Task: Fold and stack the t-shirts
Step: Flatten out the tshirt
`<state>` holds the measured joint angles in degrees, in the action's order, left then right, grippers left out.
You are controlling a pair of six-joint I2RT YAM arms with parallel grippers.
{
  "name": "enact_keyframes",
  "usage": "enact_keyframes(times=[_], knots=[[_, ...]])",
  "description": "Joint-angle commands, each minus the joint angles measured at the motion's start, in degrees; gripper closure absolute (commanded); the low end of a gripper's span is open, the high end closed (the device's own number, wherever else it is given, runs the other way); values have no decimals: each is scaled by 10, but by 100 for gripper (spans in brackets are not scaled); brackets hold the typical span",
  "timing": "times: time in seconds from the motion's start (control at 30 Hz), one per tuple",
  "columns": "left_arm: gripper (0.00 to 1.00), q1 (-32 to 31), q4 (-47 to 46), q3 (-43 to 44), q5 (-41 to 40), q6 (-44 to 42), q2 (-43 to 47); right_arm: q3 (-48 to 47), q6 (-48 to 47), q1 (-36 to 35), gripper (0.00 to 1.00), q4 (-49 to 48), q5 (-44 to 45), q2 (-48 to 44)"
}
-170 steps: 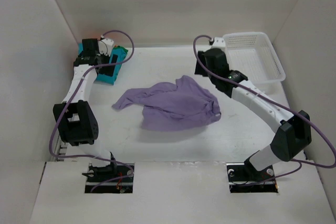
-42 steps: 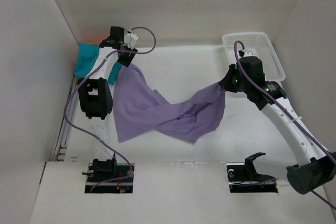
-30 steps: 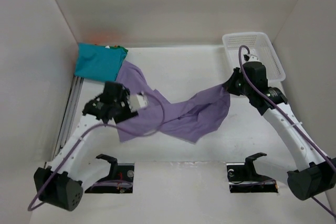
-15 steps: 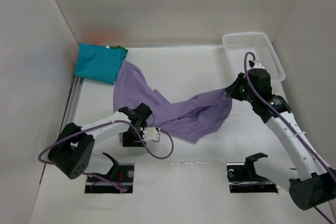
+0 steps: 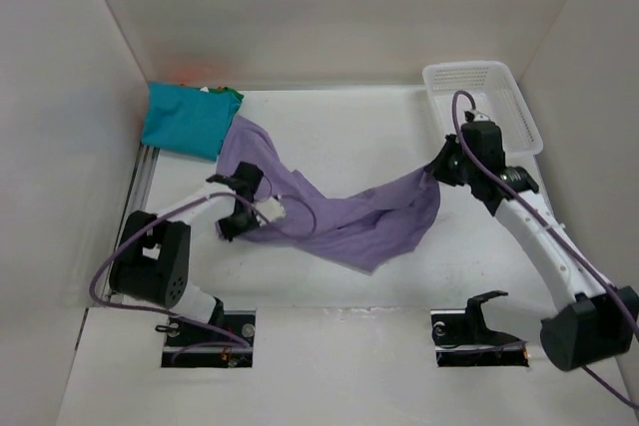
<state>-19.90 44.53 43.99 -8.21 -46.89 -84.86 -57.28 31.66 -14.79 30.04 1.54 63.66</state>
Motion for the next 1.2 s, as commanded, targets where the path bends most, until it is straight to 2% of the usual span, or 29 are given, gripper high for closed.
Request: enact_keyframes(times=[0.0, 0.1, 0.17, 0.27, 0.33, 0.4, 0.5, 0.6, 0.7, 0.8, 0.97, 1.17], knots=[[100, 65, -88, 150, 14, 40, -29, -104, -23, 24, 99, -42, -30, 84], [100, 100, -102, 357, 9, 58, -90, -310, -50, 45, 100, -19, -48, 202], [100, 117, -120, 543, -6, 83, -141, -489, -65, 52, 100, 19, -45, 279], [100, 129, -136, 747, -19, 100, -186, -774, -79, 54, 100, 86, -36, 378], [100, 133, -159, 833, -21, 95, -196, -929, -85, 59, 100, 120, -31, 424], [100, 134, -192, 852, -21, 81, -182, -975, -80, 66, 100, 128, -29, 426], [99, 137, -230, 795, -23, 50, -142, -883, -83, 67, 100, 107, -28, 366], [98, 139, -247, 688, -16, 26, -93, -673, -90, 62, 100, 45, -23, 253], [96, 136, -258, 540, -8, -8, -29, -449, -69, 42, 100, -14, -3, 131], [95, 123, -257, 389, -15, -46, 40, -271, -39, 10, 100, -26, 9, 32], [94, 78, -206, 172, -45, -90, 143, -34, 56, -70, 100, 27, 38, -110], [94, 39, -126, -16, -64, -85, 240, 130, 193, -183, 100, 135, 74, -225]])
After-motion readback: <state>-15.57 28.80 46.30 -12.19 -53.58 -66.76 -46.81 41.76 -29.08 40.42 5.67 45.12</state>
